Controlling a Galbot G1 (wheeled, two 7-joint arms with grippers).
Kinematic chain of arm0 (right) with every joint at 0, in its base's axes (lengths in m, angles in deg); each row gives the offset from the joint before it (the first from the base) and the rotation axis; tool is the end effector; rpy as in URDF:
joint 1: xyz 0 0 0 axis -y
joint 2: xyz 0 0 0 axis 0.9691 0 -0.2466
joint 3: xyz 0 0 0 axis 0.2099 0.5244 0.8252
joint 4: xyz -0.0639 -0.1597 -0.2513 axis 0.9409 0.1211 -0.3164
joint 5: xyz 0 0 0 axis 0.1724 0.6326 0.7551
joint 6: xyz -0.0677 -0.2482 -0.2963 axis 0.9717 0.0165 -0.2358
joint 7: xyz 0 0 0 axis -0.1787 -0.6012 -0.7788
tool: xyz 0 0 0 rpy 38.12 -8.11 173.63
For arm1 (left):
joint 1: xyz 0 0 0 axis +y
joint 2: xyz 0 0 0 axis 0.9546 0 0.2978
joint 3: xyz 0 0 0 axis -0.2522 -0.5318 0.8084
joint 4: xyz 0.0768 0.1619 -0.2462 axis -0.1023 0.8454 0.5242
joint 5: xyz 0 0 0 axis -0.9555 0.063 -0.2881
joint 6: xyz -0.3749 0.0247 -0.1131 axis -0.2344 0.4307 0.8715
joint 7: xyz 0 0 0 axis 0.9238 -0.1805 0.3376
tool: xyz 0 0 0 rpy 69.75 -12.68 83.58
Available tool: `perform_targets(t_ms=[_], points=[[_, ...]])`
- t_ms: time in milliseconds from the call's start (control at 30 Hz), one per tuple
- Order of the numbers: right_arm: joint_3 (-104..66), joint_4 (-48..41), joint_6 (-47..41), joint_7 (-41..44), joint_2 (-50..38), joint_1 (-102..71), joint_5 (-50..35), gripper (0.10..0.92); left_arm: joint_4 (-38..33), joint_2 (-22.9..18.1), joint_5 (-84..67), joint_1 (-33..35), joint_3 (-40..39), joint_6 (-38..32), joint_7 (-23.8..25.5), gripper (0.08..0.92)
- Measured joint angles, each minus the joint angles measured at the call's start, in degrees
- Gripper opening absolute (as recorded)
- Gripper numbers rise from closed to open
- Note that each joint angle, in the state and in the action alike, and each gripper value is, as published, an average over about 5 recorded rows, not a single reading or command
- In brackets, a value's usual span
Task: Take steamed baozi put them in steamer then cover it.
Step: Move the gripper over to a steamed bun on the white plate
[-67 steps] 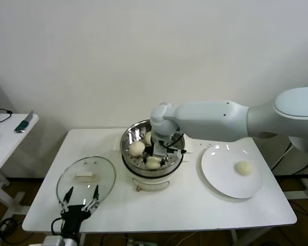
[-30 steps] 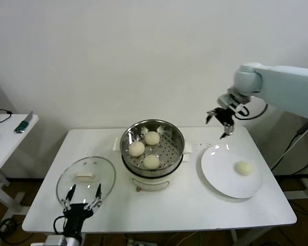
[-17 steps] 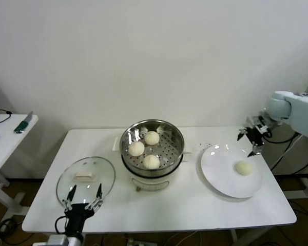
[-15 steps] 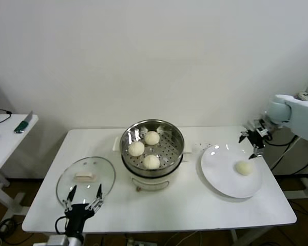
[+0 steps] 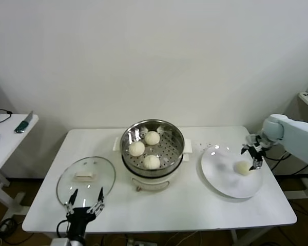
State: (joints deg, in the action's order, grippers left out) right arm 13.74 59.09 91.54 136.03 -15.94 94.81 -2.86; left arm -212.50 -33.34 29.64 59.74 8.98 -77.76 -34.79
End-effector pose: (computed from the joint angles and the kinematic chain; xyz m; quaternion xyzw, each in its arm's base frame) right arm 0.5539 -0.2135 -0.2084 0.4879 -0.5023 0.5662 0.4348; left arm 0.1811 0.0300 -0.2819 0.0390 -0.9927 0.0042 0.1139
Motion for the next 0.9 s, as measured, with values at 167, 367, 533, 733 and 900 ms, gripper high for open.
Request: perform_targets(t_ms=[167, 367, 533, 733, 900], points=[[-2.23, -1.94, -0.09, -0.46, 0.81, -2.93, 1.28, 0.823, 0.0, -0.06, 0.23, 0.08, -0.11, 0.05, 0.0, 0.823], [-4.2, -3.77, -0.26, -1.06, 1.65, -5.43, 2.29, 0.822, 0.02, -0.11, 0.33, 0.09, -0.25, 0.17, 0.0, 0.823], [-5.66, -5.23, -0.2, -1.7, 2.28, -6.97, 2.8, 0.803, 0.05, -0.11, 0.35, 0.03, -0.14, 0.23, -0.02, 0.823], [-6.55, -6.06, -0.18, -1.78, 2.25, -7.7, 3.17, 0.726, 0.07, -0.06, 0.22, -0.03, 0.14, 0.33, -0.08, 0.823], [-6.88, -6.02, -0.07, -1.72, 1.94, -7.66, 2.87, 0.672, 0.07, -0.05, 0.19, -0.31, 0.13, 0.45, -0.13, 0.823]])
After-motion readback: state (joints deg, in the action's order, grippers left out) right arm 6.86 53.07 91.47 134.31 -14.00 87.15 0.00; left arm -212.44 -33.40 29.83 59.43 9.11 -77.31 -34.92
